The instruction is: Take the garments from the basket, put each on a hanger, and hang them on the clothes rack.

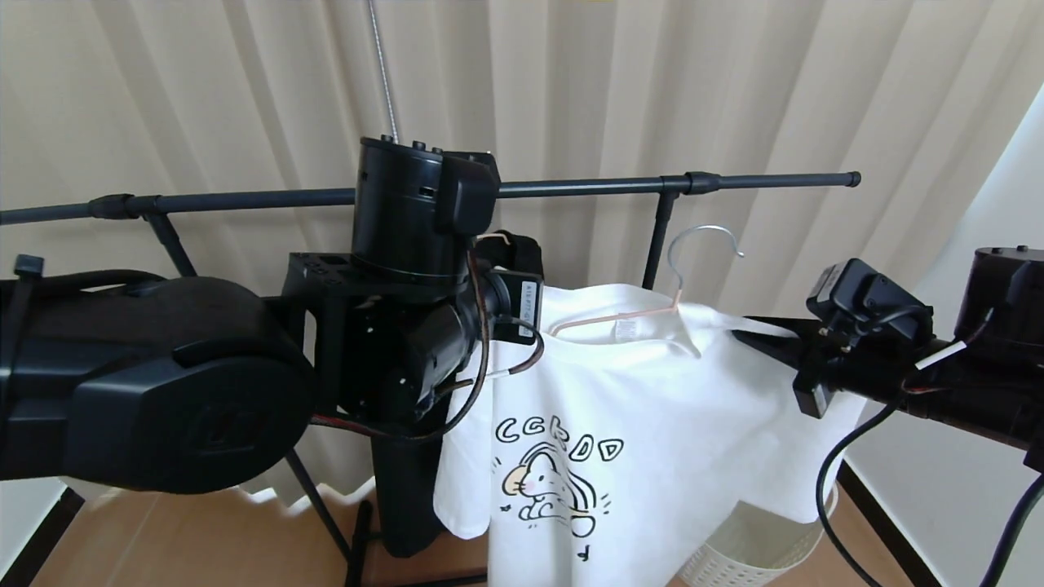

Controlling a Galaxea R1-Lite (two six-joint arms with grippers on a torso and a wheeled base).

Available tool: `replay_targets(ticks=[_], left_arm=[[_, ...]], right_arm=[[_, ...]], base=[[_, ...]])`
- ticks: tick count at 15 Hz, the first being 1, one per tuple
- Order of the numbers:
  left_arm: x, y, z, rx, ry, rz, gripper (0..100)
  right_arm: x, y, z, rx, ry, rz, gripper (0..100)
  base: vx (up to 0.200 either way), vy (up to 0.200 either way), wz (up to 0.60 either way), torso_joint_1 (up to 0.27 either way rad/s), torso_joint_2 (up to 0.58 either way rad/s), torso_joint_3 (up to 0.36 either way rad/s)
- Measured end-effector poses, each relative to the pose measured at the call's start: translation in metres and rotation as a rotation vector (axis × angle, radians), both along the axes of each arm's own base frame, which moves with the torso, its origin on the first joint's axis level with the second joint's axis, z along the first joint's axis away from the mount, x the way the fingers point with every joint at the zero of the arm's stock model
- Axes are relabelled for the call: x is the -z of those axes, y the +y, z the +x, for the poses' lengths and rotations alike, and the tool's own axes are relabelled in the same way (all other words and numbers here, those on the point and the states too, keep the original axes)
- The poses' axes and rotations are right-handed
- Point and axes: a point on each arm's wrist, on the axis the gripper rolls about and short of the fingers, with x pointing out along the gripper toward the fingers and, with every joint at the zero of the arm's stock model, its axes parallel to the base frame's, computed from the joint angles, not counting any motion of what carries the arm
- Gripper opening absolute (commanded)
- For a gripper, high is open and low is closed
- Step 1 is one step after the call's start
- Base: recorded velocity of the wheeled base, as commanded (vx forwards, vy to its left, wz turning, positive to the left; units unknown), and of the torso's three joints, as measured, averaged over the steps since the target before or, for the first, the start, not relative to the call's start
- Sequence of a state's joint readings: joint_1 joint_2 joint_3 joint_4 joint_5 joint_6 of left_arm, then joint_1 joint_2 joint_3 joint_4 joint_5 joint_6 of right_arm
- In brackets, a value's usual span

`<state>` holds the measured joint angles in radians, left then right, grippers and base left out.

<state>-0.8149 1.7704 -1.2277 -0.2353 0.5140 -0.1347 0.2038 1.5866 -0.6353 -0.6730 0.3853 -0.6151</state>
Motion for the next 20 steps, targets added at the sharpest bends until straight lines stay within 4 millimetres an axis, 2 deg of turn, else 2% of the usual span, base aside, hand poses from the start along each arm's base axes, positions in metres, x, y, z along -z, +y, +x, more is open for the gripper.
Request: replay_targets(ticks=[4,7,13,17,20], left_arm=[[-0.011,-0.009,-0.009,0.048,-0.028,-0.019,0],[-0.012,-0.014,-0.015,0.078,-0.038,0.005,0],[-0.013,-0.016,-0.018,0.087,-0.042,0.000,0],[-0.014,-0.023,-0.017,0.095,-0.045,-0.016,0],[-0.013,-0.029,-0.016,0.100,-0.046,-0.014,0]], right_arm=[[0.013,0.019,-0.001,-0.063,0.085,-0.019,0],[0.023,0.036,0.001,-0.089,0.125,-0.027,0],[0.037,0.071,0.016,-0.009,0.221,0.097,0],[0.040,0.079,0.024,-0.002,0.227,0.178,0],[0.035,0.081,0.028,0.007,0.219,0.250,0]], base=[[0.000,0.000,0.00,0.000,0.00,0.000],[0.000,0.000,0.00,0.000,0.00,0.000],[0.000,0.000,0.00,0.000,0.00,0.000],[0.000,0.000,0.00,0.000,0.00,0.000],[0.000,0.000,0.00,0.000,0.00,0.000]])
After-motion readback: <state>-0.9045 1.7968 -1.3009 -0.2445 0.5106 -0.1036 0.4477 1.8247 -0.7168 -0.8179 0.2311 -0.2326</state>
